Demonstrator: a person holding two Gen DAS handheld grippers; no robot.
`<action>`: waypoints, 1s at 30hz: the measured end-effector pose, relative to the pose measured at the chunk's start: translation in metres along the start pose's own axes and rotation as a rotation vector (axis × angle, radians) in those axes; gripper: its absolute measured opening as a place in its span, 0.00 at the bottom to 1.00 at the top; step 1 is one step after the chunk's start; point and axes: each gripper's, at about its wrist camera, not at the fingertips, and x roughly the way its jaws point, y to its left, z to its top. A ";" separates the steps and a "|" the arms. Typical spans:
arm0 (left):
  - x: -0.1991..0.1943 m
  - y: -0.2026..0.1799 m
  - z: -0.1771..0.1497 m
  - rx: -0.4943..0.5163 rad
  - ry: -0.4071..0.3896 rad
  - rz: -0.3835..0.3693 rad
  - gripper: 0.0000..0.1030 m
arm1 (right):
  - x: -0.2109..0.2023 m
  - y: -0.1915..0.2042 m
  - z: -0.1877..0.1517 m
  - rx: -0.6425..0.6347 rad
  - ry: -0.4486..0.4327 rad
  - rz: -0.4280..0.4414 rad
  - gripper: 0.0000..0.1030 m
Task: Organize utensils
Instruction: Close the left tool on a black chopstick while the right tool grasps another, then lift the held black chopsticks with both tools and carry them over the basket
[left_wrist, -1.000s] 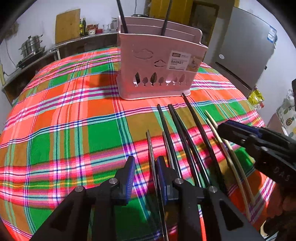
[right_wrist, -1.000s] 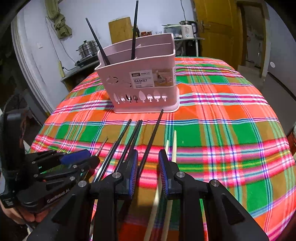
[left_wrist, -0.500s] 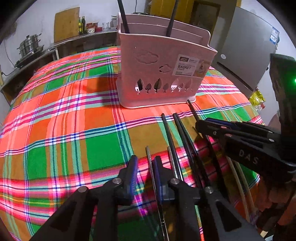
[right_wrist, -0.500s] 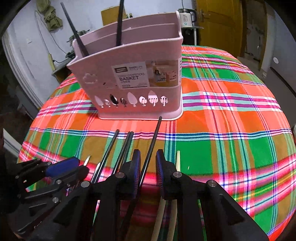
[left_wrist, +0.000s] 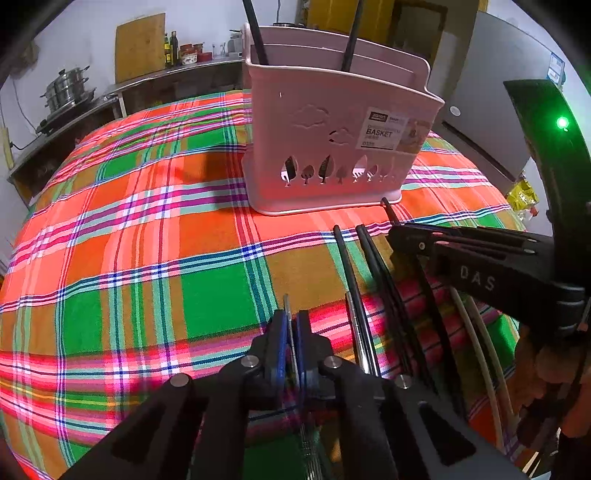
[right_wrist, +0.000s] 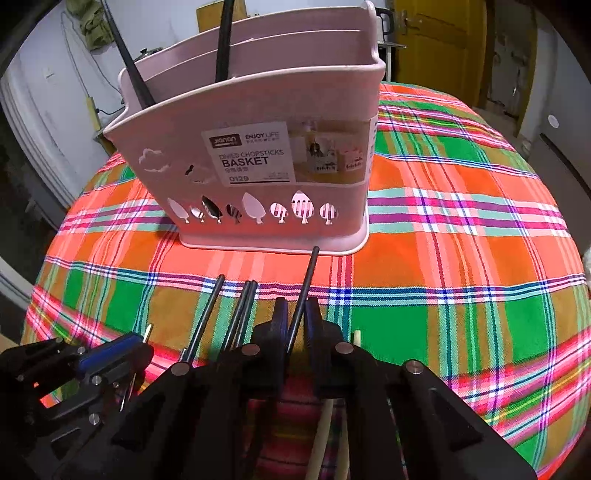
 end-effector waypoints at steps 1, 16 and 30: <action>0.000 0.002 0.001 -0.010 0.004 -0.008 0.04 | 0.000 -0.001 0.000 0.003 0.001 0.005 0.09; -0.055 0.015 0.024 -0.041 -0.079 -0.055 0.03 | -0.068 0.002 0.016 0.026 -0.121 0.089 0.07; -0.139 0.011 0.057 0.004 -0.244 -0.063 0.03 | -0.152 0.015 0.031 -0.040 -0.304 0.082 0.05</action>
